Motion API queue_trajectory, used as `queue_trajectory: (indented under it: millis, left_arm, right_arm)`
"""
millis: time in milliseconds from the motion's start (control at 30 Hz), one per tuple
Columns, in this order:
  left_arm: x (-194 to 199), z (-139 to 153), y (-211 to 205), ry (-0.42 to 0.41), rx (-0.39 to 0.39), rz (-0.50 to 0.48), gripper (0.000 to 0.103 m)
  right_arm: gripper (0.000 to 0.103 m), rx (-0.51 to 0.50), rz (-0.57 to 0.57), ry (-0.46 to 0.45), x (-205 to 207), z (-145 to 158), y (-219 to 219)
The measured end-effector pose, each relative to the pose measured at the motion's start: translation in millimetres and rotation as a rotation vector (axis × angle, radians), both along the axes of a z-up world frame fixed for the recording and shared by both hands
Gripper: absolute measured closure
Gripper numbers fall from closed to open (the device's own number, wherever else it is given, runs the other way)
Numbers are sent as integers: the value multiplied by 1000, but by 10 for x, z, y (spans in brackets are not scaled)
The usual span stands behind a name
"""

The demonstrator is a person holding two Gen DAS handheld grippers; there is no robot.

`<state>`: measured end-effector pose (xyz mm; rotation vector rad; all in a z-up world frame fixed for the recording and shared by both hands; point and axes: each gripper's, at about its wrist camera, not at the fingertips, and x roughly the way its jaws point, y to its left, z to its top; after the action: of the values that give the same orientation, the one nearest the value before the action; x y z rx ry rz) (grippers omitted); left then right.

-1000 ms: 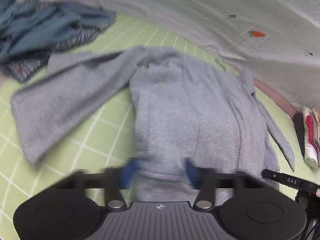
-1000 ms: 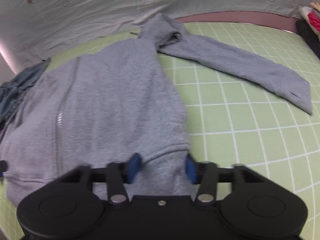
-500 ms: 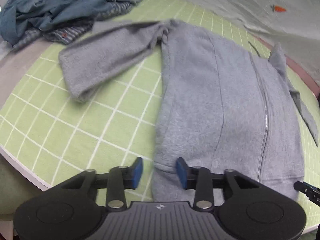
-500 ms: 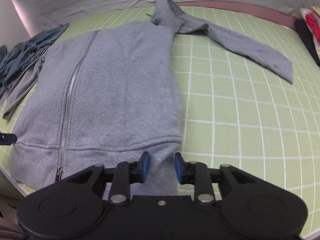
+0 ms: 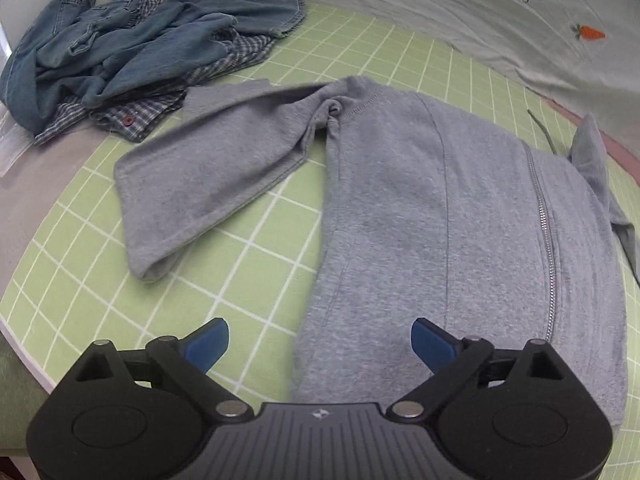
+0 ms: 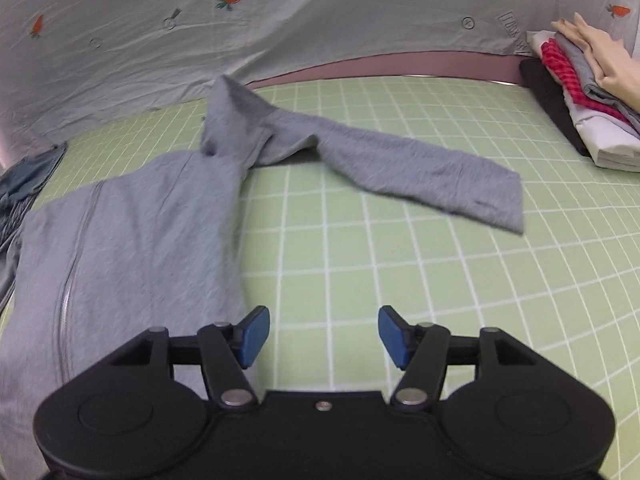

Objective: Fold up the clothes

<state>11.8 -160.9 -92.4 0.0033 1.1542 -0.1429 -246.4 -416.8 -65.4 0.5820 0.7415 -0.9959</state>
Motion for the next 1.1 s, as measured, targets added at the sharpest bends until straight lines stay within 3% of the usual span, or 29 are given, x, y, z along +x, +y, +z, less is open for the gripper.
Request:
queue_trajectory:
  millis: [200, 467, 633, 700, 800, 867, 900, 967, 1100]
  left_arm:
    - [238, -155, -209, 23, 33, 10, 3]
    - [455, -274, -367, 77, 78, 47, 0]
    - [591, -348, -466, 110, 105, 70, 0]
    - [630, -371, -477, 124, 105, 82, 0]
    - [654, -391, -431, 147, 82, 103, 0]
    - [668, -400, -413, 157, 73, 108, 0]
    - [673, -400, -412, 159, 73, 104, 0]
    - [674, -400, -408, 157, 74, 96, 0]
    - [633, -402, -408, 139, 74, 94, 0]
  right_arm:
    - [30, 19, -173, -53, -146, -141, -618]
    - [26, -17, -445, 11, -583, -369, -1633]
    - [25, -27, -401, 23, -588, -487, -1847]
    - [31, -54, -348, 65, -547, -500, -1834]
    - [55, -86, -267, 91, -553, -487, -1768]
    - [77, -94, -250, 101, -621, -471, -1746]
    - [82, -88, -257, 99, -686, -460, -1753]
    - [84, -74, -303, 105, -875, -433, -1792]
    - [84, -92, -469, 210, -1451, -438, -1906]
